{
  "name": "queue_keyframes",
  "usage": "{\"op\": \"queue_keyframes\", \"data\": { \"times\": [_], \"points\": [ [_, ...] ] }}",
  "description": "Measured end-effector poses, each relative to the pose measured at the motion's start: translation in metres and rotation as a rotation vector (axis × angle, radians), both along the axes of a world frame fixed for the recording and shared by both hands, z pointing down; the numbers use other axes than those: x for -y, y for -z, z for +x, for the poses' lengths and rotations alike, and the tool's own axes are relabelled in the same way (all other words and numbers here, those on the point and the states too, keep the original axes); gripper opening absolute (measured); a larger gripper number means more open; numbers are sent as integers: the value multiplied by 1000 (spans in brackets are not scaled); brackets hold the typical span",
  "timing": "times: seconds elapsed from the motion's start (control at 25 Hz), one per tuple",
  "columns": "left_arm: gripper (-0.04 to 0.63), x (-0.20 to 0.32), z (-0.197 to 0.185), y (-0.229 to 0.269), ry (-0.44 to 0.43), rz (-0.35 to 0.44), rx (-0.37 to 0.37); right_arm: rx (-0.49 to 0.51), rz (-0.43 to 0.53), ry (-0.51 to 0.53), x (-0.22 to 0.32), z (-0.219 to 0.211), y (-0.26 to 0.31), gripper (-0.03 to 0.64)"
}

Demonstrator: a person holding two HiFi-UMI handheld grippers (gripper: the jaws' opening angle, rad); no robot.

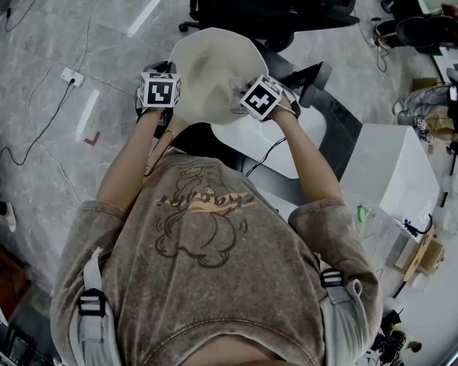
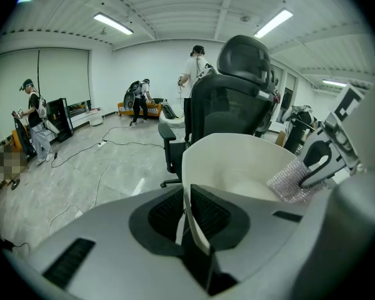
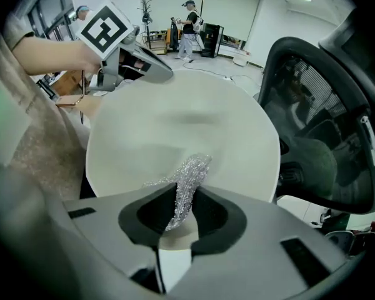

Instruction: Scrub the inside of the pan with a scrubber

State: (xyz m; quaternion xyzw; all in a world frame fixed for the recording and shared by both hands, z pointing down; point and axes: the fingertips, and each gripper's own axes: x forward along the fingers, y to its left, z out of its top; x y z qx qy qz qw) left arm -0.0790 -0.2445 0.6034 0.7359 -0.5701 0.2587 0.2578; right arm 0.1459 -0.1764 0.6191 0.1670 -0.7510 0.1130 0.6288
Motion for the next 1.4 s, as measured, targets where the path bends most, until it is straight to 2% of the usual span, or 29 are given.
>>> {"op": "queue_keyframes", "data": {
  "times": [0.16,0.4,0.56,0.68,0.88,1.24,1.4],
  "points": [
    [48,2,1,0,-3,1,5,29,-80,-5,-18,-14,-8,89],
    [48,-1,1,-6,7,-14,2,123,-111,6,-31,-49,-12,89],
    [47,-2,1,-7,10,-17,2,121,-71,25,-25,-59,-12,86],
    [47,-1,2,-8,6,-17,-1,147,-106,25,-33,-69,-15,84],
    [46,-1,2,-6,10,-21,-2,144,-60,20,-21,-81,-17,83],
    [46,0,3,-9,16,-23,-7,211,-55,-2,-8,-122,-25,82],
    [46,-2,2,-8,17,-33,-7,155,-52,-3,-5,-125,-27,83]
  ]
}}
